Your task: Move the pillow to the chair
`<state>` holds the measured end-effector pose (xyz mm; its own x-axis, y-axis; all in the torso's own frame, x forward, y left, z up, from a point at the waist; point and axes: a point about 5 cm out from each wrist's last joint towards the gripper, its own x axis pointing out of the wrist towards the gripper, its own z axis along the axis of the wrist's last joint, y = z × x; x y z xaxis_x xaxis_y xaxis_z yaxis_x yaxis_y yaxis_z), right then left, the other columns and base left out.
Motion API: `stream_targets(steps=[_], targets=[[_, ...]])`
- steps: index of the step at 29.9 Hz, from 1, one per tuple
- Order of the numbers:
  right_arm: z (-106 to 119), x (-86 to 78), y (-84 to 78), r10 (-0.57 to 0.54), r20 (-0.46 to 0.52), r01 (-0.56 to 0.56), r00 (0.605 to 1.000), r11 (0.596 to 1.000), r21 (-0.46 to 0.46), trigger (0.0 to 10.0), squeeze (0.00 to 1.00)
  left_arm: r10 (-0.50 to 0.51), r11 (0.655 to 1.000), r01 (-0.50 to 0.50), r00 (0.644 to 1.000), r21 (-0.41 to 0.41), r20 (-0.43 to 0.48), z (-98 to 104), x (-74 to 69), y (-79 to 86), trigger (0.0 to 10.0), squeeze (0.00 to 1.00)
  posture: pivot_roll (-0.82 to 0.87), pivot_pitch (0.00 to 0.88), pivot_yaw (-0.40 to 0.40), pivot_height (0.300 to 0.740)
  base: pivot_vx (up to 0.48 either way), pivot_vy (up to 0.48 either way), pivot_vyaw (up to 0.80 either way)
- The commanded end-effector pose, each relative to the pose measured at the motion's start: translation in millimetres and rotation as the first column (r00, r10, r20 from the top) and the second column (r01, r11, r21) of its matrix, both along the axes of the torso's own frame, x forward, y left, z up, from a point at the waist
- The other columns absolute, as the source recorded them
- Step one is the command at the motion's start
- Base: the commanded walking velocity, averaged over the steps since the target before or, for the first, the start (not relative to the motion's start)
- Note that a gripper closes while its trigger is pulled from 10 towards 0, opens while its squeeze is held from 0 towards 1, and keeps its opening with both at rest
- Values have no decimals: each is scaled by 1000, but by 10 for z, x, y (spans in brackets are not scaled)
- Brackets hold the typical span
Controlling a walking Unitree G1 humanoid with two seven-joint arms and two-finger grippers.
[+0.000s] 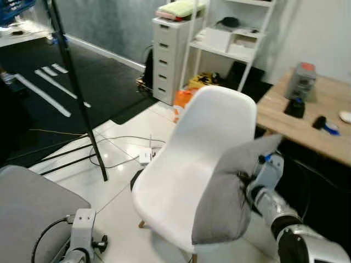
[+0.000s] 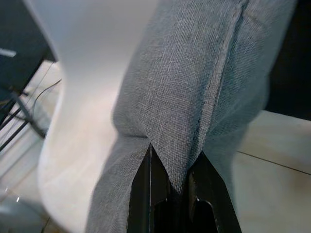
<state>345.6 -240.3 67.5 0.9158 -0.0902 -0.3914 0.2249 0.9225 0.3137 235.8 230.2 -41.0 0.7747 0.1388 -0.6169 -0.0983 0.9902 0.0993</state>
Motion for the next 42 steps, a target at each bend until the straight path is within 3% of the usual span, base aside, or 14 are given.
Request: stream_targets(steps=[1,35,42], targets=[[208,82,-126,-48,97,50,994,999,-19,10000,0,-8,1000,8,1000,1,-5,-11,-21,8,10000,0,-162,67,-44,740,285,0,0],[173,65,-119,-36,74,41,997,997,-64,10000,0,-26,1000,26,1000,3,2,-5,-14,-1,10000,0,-162,66,-45,740,328,0,0],[176,68,-114,-33,74,38,997,997,-62,10000,0,20,1000,-19,999,-13,51,40,19,34,10000,0,-160,69,-46,740,378,0,0]])
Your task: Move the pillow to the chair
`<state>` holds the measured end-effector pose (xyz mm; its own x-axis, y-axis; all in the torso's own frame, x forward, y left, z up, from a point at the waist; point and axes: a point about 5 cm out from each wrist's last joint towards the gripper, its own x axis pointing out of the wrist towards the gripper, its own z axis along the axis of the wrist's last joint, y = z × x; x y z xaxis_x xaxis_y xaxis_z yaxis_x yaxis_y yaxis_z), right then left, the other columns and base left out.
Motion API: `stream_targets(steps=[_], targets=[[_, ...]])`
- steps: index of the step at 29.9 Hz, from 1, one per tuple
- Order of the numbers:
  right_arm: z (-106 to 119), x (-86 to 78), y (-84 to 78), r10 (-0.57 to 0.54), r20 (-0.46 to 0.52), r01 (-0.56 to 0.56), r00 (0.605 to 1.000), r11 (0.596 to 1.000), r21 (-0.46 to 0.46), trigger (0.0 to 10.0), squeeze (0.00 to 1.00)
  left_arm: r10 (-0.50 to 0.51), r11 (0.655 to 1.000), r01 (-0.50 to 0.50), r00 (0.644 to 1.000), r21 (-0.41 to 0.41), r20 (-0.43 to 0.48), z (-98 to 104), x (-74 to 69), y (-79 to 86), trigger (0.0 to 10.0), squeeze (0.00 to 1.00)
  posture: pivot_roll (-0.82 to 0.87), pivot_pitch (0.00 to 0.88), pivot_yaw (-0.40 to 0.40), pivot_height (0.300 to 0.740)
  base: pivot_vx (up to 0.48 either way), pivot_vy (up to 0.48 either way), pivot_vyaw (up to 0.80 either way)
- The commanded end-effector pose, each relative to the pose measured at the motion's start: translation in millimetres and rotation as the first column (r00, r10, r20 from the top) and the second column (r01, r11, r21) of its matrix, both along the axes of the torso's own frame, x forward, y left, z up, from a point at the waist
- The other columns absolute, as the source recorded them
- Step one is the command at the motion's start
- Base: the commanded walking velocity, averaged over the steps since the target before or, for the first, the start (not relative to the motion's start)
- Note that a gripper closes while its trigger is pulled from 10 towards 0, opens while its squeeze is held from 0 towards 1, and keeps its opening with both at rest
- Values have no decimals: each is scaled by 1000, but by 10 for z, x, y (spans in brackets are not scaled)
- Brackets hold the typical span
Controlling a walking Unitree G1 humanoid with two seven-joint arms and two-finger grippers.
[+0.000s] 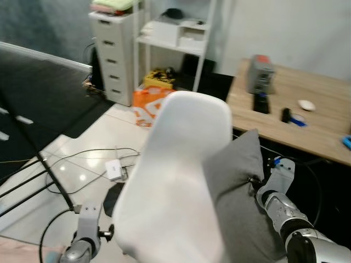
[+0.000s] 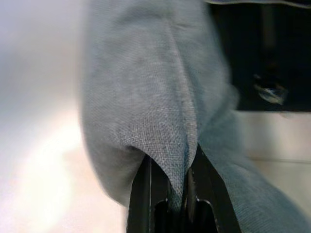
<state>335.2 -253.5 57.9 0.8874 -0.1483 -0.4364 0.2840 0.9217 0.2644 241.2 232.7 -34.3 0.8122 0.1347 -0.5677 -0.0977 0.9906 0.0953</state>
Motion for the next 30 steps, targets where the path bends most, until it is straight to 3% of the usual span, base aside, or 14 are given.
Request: stream_targets(steps=[1,9,19,22,24,30], targets=[[272,172,18,16,127,-12,992,1000,-28,10000,0,26,1000,-26,1000,-15,-11,-28,-36,10,10000,0,-160,69,-46,740,0,0,0],[284,177,11,10,129,-6,992,999,-35,10000,0,44,999,-44,999,-3,-23,-35,-44,26,10000,0,-160,69,-44,740,0,0,0],[495,284,-62,-93,164,98,982,995,-23,10000,0,38,999,-38,999,-1,-27,-37,-41,16,10000,0,-152,76,-34,740,0,0,0],[581,358,23,-91,197,81,976,995,59,10000,0,38,999,-38,999,-3,-28,-39,-40,13,10000,0,-149,65,-33,740,0,0,0],[637,428,178,-33,223,12,974,995,96,10000,0,40,999,-41,999,-11,-37,-50,-49,5,10000,0,-149,58,-33,740,0,0,0],[647,466,312,19,217,-35,976,997,67,10000,0,36,999,-37,998,-10,-41,-61,-61,-7,10000,0,-140,49,-33,740,0,0,0]])
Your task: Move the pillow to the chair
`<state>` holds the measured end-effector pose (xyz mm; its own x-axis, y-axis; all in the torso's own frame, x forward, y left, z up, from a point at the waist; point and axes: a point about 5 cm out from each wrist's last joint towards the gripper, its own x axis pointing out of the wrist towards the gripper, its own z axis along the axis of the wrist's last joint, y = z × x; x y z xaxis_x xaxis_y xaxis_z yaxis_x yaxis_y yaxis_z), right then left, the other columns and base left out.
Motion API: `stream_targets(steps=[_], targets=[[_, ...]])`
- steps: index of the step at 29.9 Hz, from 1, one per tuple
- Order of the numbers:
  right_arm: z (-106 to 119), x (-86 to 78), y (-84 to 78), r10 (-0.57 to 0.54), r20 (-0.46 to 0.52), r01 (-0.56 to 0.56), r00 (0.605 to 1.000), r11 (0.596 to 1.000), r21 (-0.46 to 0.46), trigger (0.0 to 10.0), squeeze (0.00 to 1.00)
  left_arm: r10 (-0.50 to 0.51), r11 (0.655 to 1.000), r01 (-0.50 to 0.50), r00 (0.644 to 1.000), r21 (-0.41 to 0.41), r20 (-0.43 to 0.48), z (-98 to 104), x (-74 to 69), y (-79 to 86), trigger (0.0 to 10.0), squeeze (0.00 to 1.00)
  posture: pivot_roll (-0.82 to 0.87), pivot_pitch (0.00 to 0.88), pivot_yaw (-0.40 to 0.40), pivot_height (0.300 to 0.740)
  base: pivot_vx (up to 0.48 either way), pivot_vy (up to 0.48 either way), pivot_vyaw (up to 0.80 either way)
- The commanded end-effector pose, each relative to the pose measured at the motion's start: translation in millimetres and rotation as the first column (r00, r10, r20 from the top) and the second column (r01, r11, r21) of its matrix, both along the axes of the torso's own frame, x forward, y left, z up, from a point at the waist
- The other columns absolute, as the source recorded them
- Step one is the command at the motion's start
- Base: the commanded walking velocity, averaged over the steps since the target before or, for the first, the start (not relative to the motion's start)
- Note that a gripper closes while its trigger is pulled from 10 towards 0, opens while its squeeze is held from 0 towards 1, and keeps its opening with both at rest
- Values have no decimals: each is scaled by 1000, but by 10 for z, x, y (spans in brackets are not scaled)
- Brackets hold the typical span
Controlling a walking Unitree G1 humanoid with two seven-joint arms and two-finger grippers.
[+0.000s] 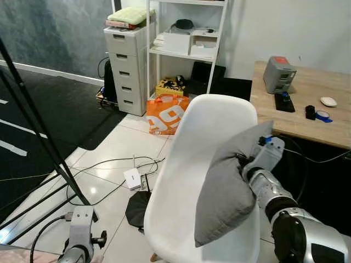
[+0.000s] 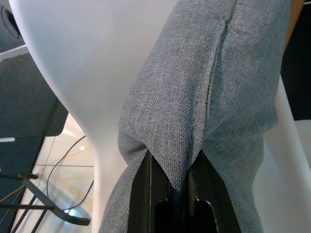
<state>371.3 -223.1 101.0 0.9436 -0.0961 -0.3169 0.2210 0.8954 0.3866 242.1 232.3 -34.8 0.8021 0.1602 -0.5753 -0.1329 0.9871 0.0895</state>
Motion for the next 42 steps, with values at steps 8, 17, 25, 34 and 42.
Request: stream_targets(steps=[8,17,25,34,42], targets=[[178,90,0,2,43,0,999,999,-41,10000,0,-2,1000,2,999,-6,-37,-68,-84,-15,10000,0,-136,60,-33,720,0,0,0],[123,47,-58,-2,35,4,999,1000,-31,10000,0,-3,1000,3,999,-5,-37,-68,-94,7,10000,0,-132,83,-26,690,0,0,0],[21,-8,-67,-21,6,21,1000,999,-44,10000,0,-7,1000,7,999,2,-37,-64,-100,30,10000,0,-125,96,-17,660,0,0,0],[-73,-76,-143,-83,-37,80,996,993,-87,10000,0,-14,1000,14,999,7,-37,-61,-107,52,10000,0,-117,103,-7,630,0,0,0],[-38,-112,-327,-157,-49,147,986,975,-167,10000,0,-20,1000,20,999,9,-39,-65,-123,67,10000,0,-113,107,-2,600,0,0,0]])
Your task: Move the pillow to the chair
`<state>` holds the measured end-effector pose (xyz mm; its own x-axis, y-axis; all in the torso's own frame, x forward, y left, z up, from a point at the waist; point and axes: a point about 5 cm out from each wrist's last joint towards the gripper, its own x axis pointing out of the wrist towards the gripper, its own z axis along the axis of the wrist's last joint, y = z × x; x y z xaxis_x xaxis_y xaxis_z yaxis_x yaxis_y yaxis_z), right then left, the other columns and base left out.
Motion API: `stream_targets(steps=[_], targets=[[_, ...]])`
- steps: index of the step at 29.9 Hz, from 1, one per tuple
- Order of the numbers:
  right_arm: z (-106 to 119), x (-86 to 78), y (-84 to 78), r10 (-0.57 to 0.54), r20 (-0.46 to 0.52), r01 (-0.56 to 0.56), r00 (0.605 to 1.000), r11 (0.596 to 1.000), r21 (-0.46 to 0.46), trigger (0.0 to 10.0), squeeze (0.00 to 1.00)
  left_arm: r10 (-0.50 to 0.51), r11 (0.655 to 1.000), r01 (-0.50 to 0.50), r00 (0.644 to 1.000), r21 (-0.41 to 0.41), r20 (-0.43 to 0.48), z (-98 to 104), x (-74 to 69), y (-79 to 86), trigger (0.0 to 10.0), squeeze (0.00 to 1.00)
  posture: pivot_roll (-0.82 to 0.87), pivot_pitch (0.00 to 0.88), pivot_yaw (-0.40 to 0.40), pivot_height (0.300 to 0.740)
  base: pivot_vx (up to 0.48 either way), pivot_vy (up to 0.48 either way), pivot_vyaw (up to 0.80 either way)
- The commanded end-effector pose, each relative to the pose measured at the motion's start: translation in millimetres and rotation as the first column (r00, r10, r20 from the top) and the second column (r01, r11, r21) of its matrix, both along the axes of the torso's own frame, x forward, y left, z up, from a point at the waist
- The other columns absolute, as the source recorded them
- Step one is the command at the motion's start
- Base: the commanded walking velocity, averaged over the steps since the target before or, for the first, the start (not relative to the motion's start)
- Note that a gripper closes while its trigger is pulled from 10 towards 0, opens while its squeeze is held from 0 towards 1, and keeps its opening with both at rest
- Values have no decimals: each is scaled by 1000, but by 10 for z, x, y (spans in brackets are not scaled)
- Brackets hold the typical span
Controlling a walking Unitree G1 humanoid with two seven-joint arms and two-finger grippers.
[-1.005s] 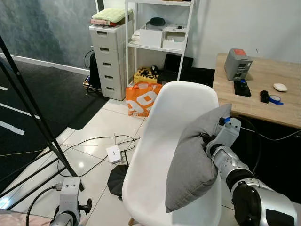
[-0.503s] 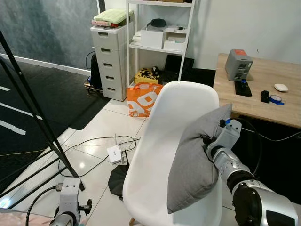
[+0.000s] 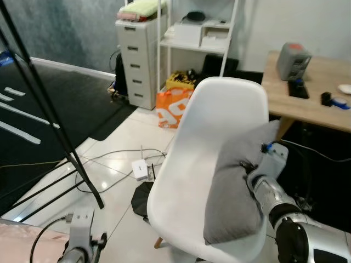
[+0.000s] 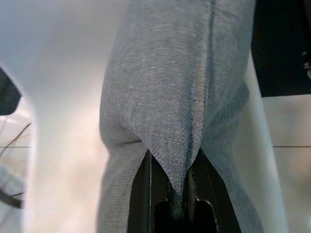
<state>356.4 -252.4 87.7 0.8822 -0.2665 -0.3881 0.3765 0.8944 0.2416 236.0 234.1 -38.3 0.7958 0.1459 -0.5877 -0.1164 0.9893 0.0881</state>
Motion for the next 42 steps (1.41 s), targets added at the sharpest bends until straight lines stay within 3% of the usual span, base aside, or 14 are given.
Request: stream_targets(steps=[1,12,26,31,34,35,39,42], targets=[[94,38,-35,-11,39,13,999,999,-40,10000,0,-4,1000,5,1000,13,-24,-30,-62,50,10000,0,-113,107,-2,600,0,0,0],[210,60,-145,-38,60,44,997,994,-99,10000,0,-12,1000,13,1000,12,-27,-37,-74,47,10000,0,-110,114,0,550,0,0,0],[225,43,-204,-39,26,44,999,974,-222,10000,0,-25,1000,25,999,10,-30,-47,-82,27,10000,0,-109,112,-2,550,0,0,0],[190,0,-267,-35,-26,25,999,948,-318,10000,0,-30,1000,30,999,8,-32,-53,-84,11,10000,0,-109,102,-8,550,0,0,0],[46,-65,-244,-18,-101,-14,995,953,-304,10000,0,-31,999,31,999,8,-32,-55,-86,7,10000,0,-109,101,-8,550,0,0,0],[-99,-115,-162,33,-148,-66,988,972,-227,10000,0,-31,1000,31,999,7,-32,-55,-85,6,10000,0,-108,102,-6,550,0,0,0],[-180,-138,-83,85,-161,-113,983,979,-172,10000,0,-31,1000,31,999,7,-32,-55,-85,5,10000,0,-108,104,-4,550,0,0,0],[-268,-154,61,155,-135,-164,979,985,-58,10000,0,-32,999,32,999,8,-31,-51,-82,14,10000,0,-101,112,3,550,0,0,0]])
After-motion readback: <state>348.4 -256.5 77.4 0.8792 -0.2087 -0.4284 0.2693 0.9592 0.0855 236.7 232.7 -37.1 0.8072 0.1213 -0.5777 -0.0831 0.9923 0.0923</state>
